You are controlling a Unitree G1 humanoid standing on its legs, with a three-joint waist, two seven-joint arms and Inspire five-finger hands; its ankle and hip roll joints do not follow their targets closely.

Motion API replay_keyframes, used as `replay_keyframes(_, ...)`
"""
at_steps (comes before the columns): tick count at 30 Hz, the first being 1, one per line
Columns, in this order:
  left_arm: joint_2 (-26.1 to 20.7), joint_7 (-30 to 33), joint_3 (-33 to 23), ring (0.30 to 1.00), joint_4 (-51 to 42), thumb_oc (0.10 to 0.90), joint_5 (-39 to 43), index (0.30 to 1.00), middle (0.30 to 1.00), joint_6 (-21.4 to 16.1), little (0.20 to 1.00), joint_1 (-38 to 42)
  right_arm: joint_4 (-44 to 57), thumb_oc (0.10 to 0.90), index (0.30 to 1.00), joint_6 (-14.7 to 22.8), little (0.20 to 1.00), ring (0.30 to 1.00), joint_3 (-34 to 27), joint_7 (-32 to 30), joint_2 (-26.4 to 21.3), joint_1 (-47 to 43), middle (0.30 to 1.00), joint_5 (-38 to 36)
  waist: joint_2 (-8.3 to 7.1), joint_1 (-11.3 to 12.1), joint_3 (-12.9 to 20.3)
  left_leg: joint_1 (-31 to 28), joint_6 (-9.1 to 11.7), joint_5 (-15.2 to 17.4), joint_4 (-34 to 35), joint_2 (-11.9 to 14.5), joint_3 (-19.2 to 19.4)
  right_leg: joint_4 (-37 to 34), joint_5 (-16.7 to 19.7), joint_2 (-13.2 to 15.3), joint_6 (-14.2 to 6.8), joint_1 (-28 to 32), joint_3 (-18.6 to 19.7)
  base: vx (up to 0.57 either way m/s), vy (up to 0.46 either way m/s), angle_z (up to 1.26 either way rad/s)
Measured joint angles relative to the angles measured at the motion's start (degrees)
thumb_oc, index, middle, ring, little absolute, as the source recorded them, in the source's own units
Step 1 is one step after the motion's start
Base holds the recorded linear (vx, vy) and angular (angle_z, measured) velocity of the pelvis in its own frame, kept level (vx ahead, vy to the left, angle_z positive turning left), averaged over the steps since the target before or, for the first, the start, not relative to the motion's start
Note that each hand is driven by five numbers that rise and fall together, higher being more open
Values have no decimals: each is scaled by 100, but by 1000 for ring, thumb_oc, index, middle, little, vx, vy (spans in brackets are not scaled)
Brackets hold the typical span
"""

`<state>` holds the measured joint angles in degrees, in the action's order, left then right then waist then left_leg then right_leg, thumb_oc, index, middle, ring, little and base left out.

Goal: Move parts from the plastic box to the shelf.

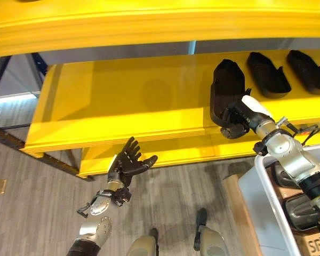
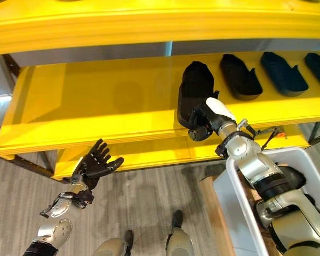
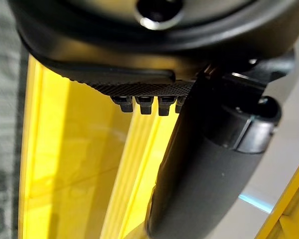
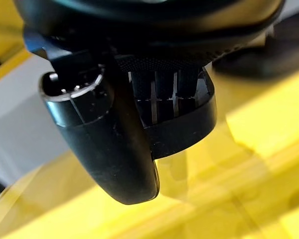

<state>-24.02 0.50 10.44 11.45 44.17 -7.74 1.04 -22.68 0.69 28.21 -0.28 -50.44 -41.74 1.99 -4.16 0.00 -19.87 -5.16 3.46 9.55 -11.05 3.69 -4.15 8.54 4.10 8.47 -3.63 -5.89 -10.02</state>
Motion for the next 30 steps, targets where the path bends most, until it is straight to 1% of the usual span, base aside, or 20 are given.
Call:
replay_keyframes(2,31,-1,17,1000,-87,900,0,1000,1000,6,1000,19,0,400,300,0,300,300,-96,-12,-101,-214,300,-7,3,-143,45,51,28,-14,67,127,39,195,-97,-111,81,-185,-6,118,-97,-16)
replay_keyframes(4,65,-4,86,1000,-96,900,0,1000,1000,27,1000,84,-2,400,300,-12,300,300,-228,-53,-163,-220,300,-31,3,-177,45,41,127,-75,67,164,58,285,-160,-107,116,-219,9,162,-128,-9)
replay_keyframes(7,48,7,46,1000,-121,900,0,1000,1000,27,1000,98,-2,400,300,-32,300,300,-228,-51,-261,-218,300,-51,10,-266,69,-10,143,-80,148,135,-13,480,-309,-43,92,-244,-25,129,-115,11)
replay_keyframes(11,46,23,-16,1000,-132,900,0,1000,1000,24,1000,87,25,400,300,-26,300,300,-194,-40,-267,-228,300,-50,9,-259,130,27,154,-72,189,132,-80,662,-425,-15,91,-362,-23,97,-139,13)
replay_keyframes(12,52,22,-17,1000,-135,900,1,1000,1000,24,1000,53,39,400,300,-1,300,300,-194,-34,-267,-233,300,-51,14,-211,162,57,176,-81,166,149,-86,686,-492,-67,85,-371,-35,-14,-256,15)
replay_keyframes(13,62,18,-46,1000,-125,900,1,1000,1000,26,1000,49,34,400,300,0,300,300,-175,-31,-274,-251,300,-53,-10,-121,162,236,293,-12,-222,100,-86,750,-604,-106,155,-377,-34,-92,-249,10)
replay_keyframes(14,60,18,-109,1000,-127,900,2,1000,1000,20,1000,61,-47,400,300,-11,300,300,3,-36,-286,-381,300,-104,-88,-39,158,839,389,45,-1316,12,-160,819,-609,-92,296,-457,-17,-80,-125,-13)
replay_keyframes(15,70,48,-135,1000,-117,900,21,1000,1000,15,1000,35,-54,400,300,-13,300,300,286,-22,-350,-559,300,-150,-147,219,166,1603,483,-381,-2592,-27,-327,711,-479,-84,354,-457,-1,6,-65,-19)
replay_keyframes(16,55,70,-121,1000,-101,900,27,1000,1000,16,1000,-6,-9,400,300,20,300,300,295,-21,-323,-551,300,-208,-201,317,174,1761,418,-547,-2849,40,-327,634,-455,-36,365,-385,-10,90,18,13)
replay_keyframes(17,41,74,-70,1000,-95,900,43,1000,1000,24,1000,-33,8,400,300,56,300,300,293,-31,-315,-532,300,-232,-188,269,195,1845,268,-297,-2608,302,-136,524,-467,-15,393,-300,-226,113,109,75)
replay_keyframes(18,29,62,-58,1000,-111,900,44,1000,1000,21,1000,-24,12,400,300,81,300,300,280,-39,-334,-538,300,-269,-192,158,201,1881,247,-273,-2026,697,60,477,-556,-28,478,-241,-470,96,76,107)
replay_keyframes(19,25,45,-46,1000,-112,900,43,1000,1000,21,1000,6,16,400,300,84,300,300,219,-81,-332,-507,300,-269,-192,122,202,1888,318,-374,-1277,1116,259,484,-636,-39,452,-248,-618,143,174,116)
replay_keyframes(20,31,54,57,1000,-101,900,45,1000,1000,23,1000,84,27,400,300,89,300,300,7,-153,-308,-369,300,-270,-167,87,194,1806,489,-767,204,1839,716,550,-686,-119,475,-290,-760,147,188,81)
replay_keyframes(21,39,67,156,1000,-75,900,45,1000,1000,33,1000,74,36,400,300,90,300,300,-55,-167,-260,-280,300,-268,-146,173,195,1761,541,-894,546,2057,708,626,-702,-104,433,-319,-765,202,316,40)
replay_keyframes(22,39,89,235,1000,-76,900,46,1000,1000,34,1000,2,94,400,300,90,300,300,-87,-168,-209,-187,300,-268,-127,226,204,1636,550,-961,599,2146,717,726,-767,-60,375,-331,-714,151,243,-13)
replay_keyframes(23,21,106,333,1000,-29,900,44,1000,1000,41,1000,-97,205,400,300,84,300,300,-121,-170,-34,-77,300,-243,-60,235,218,1444,536,-973,462,1944,635,798,-786,39,189,-312,-554,158,214,-42)
replay_keyframes(24,37,109,350,1000,-5,900,44,1000,1000,86,1000,-136,244,400,300,80,300,300,-188,-168,173,-47,300,-240,18,188,246,1159,506,-984,495,1561,535,739,-700,162,85,-310,-436,184,241,-43)
replay_keyframes(25,84,59,310,1000,-112,900,44,1000,1000,142,1000,-124,542,400,300,53,300,300,-249,-171,23,241,300,-211,294,109,332,986,703,-1199,642,1198,581,634,-473,306,-139,-303,-378,164,230,-28)
replay_keyframes(27,-91,41,277,1000,-129,900,45,1000,1000,136,1000,-6,654,400,300,27,300,300,-248,-132,-75,530,300,-201,113,134,347,1105,499,-1037,303,764,663,412,-317,686,-307,-191,-284,106,183,6)
replay_keyframes(30,-271,40,245,1000,-136,900,44,1000,1000,126,1000,65,635,400,300,20,300,300,-245,-130,-65,558,300,-199,119,202,354,1274,278,-694,-215,481,740,124,-135,914,-318,-25,-183,62,104,3)
